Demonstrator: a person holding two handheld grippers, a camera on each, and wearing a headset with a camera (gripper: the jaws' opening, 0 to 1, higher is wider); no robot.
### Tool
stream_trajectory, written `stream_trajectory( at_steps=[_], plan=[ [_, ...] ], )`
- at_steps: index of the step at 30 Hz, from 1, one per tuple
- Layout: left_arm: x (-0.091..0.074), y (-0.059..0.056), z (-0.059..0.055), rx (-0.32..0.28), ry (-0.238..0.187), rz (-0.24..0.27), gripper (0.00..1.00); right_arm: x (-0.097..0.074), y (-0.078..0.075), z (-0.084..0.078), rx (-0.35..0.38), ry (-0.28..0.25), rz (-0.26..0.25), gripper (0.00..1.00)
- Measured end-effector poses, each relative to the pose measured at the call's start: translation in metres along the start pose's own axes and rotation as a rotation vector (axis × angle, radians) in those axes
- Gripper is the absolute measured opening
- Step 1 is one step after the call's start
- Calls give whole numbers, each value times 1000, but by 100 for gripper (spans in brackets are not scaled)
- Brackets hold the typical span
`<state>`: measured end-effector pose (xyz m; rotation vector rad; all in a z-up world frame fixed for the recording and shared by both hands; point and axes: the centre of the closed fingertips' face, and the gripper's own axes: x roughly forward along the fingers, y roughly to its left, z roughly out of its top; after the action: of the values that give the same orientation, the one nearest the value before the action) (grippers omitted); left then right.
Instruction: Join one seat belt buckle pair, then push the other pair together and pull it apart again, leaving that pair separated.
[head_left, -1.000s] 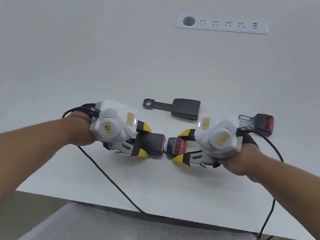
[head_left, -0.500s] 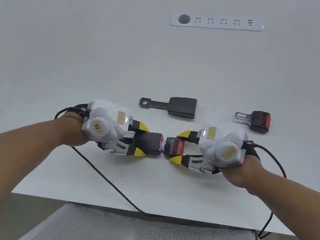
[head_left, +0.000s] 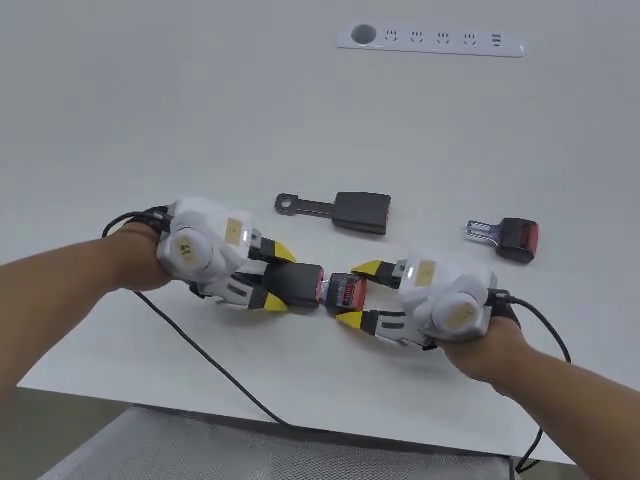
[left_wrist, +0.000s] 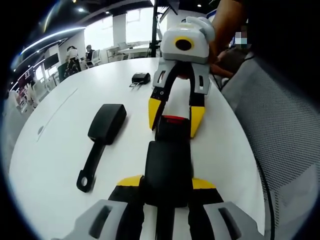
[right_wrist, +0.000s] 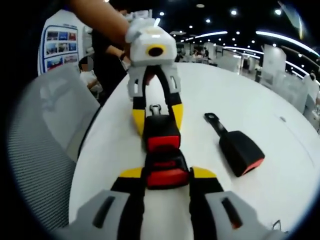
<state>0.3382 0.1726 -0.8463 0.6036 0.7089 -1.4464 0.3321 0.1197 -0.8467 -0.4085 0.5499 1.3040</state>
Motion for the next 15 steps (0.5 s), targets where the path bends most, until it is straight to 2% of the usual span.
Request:
stream_trajectory(
  at_steps=[11,13,15],
  plan=[
    [0,1,0,-17,-7,-1,34,-1,1,-1,37,-28,-19,33],
    [0,1,0,-28,-11,-1,35,-1,1,-1,31,-27,-17,33],
    [-1,1,0,-67,-20,-5,35,-1,1,-1,24,-21,-14,33]
  ],
)
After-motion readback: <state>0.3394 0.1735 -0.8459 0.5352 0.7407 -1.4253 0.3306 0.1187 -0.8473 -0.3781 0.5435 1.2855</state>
